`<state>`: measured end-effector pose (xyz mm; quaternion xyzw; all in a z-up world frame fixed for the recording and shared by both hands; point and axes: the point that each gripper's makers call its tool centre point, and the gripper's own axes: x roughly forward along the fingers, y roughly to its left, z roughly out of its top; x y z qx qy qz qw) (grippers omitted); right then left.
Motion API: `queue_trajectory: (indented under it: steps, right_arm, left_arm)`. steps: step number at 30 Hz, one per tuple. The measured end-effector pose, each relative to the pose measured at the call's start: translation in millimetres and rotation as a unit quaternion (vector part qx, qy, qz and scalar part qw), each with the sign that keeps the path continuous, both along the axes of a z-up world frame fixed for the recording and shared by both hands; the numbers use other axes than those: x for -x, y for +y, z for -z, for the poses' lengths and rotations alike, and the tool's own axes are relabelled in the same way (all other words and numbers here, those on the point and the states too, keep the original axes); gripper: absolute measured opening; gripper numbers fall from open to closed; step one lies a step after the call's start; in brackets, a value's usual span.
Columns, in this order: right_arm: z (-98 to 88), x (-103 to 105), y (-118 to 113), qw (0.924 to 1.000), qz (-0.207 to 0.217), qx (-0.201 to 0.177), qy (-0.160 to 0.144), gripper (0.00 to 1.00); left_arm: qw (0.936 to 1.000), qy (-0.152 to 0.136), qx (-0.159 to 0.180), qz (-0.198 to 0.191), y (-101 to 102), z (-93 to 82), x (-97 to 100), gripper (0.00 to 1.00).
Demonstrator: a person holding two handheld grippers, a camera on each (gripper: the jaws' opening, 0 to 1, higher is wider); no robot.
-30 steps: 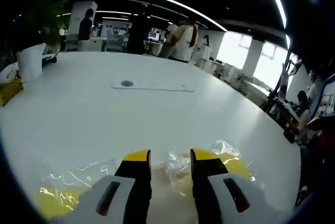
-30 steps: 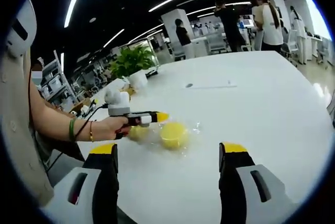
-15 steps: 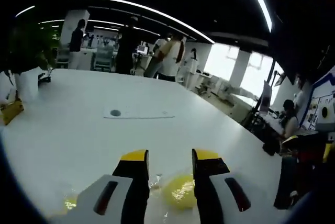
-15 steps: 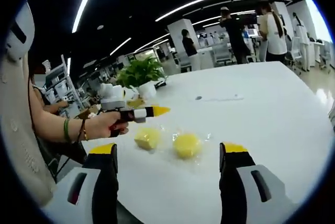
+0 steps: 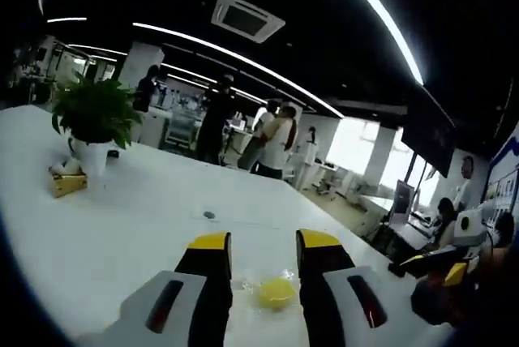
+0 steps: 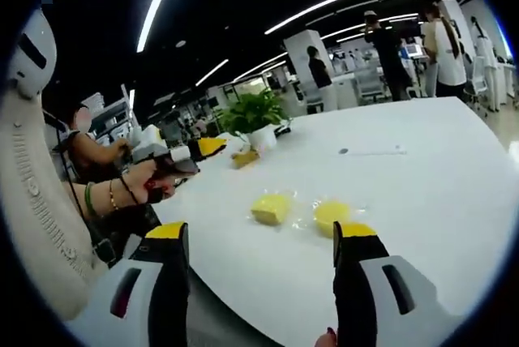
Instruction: Compare the silicone blocks by pressing each to a similar depth, holding the contact briefly, and releasing to observe deformation and rebound differences across the visible hardness samples.
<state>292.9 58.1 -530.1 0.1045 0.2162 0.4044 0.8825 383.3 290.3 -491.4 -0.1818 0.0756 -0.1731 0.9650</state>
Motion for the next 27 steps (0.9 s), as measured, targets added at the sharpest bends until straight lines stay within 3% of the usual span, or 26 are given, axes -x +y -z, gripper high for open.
queue_trajectory:
  steps: [5, 6, 9, 13, 17, 20, 21, 24, 27]
  right_arm:
    - [-1.0, 11.8, -2.6, 0.9996, 0.005, 0.021, -0.017, 0.74]
    - [-2.8, 12.3, -5.1, 0.9989, 0.01, 0.03, -0.035, 0.78]
    - [-1.1, 18.3, -5.0, 0.9986, 0.015, 0.034, -0.037, 0.91]
    - [-5.4, 21.2, -7.0, 0.9979, 0.033, 0.019, -0.052, 0.94]
    - [-5.3, 23.3, -9.6, 0.9975, 0.061, -0.018, -0.031, 0.96]
    - [-2.6, 26.7, -11.0, 0.9971, 0.064, -0.039, -0.013, 0.96]
    - [2.1, 30.6, -9.8, 0.9974, 0.058, -0.041, 0.009, 0.96]
    - [5.6, 31.2, -11.0, 0.997, 0.062, -0.043, 0.018, 0.96]
    - [5.8, 32.9, -9.9, 0.9954, 0.065, -0.063, 0.033, 0.96]
  left_arm:
    - [0.9993, -0.012, -0.004, -0.036, 34.2, -12.6, 40.2, 0.35]
    - [0.9988, -0.022, -0.016, -0.04, 40.3, -17.3, 49.8, 0.36]
    - [0.997, -0.033, -0.036, -0.059, 55.2, -25.2, 71.2, 0.41]
    - [0.9956, -0.029, -0.049, -0.074, 69.6, -27.1, 95.1, 0.51]
    - [0.9936, -0.042, -0.063, -0.083, 75.9, -25.0, 114.2, 0.63]
    - [0.996, -0.019, -0.05, -0.072, 71.7, -15.3, 122.2, 0.74]
    - [0.9963, -0.016, -0.047, -0.07, 71.0, -12.7, 124.5, 0.76]
    - [0.9975, 0.005, -0.04, -0.059, 65.6, -5.2, 129.3, 0.84]
    - [0.9981, 0.018, -0.038, -0.045, 59.7, -0.5, 133.3, 0.75]
